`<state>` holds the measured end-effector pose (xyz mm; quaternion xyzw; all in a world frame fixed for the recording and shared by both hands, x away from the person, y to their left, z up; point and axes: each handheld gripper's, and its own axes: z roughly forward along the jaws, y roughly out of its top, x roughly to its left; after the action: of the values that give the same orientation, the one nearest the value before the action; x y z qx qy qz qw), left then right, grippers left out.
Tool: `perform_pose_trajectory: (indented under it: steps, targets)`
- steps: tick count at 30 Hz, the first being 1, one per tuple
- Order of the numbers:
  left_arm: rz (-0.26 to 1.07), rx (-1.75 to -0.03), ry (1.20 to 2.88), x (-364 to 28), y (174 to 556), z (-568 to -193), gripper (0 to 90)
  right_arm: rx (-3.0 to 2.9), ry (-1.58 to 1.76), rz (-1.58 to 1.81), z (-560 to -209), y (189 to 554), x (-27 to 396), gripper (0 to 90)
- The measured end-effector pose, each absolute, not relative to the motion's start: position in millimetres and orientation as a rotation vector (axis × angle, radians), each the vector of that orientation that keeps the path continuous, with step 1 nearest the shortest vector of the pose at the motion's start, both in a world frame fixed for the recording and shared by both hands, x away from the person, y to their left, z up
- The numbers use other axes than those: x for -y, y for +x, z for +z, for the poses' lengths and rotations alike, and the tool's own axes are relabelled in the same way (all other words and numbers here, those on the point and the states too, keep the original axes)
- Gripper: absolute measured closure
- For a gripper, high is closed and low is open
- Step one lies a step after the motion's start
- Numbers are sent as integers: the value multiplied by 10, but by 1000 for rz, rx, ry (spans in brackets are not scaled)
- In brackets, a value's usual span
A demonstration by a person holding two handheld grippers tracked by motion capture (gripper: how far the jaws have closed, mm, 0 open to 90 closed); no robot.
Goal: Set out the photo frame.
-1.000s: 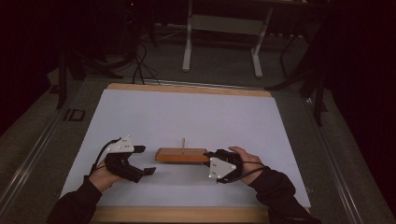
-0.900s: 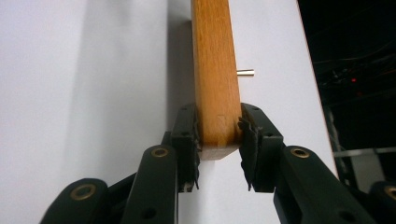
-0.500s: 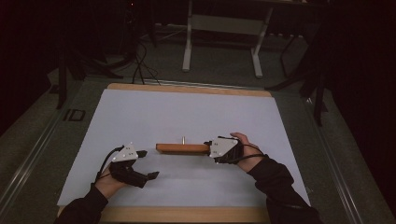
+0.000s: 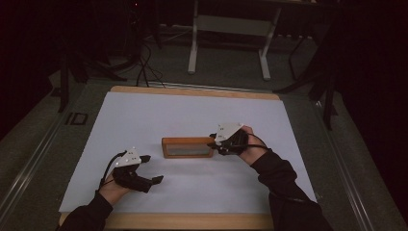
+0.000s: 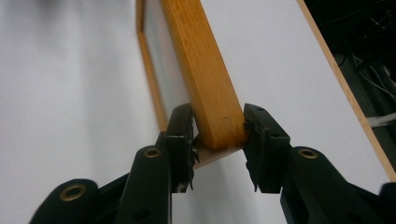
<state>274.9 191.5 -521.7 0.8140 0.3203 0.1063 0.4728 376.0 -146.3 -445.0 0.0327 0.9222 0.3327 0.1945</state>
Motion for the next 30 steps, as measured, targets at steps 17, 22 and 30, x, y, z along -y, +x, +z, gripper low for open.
perform_pose_trajectory:
  steps: [17,22,30]
  targets:
    - [263,-776,1994,-1901,2749,-5246,70,-2600,279,1004,-4483,4049,1434,616]
    - [256,-775,1998,-1893,2751,-5261,70,-2606,301,1013,-4490,4098,1439,610]
    - [246,-767,2007,-1879,2746,-5273,70,-2605,334,993,-4497,4182,1416,590]
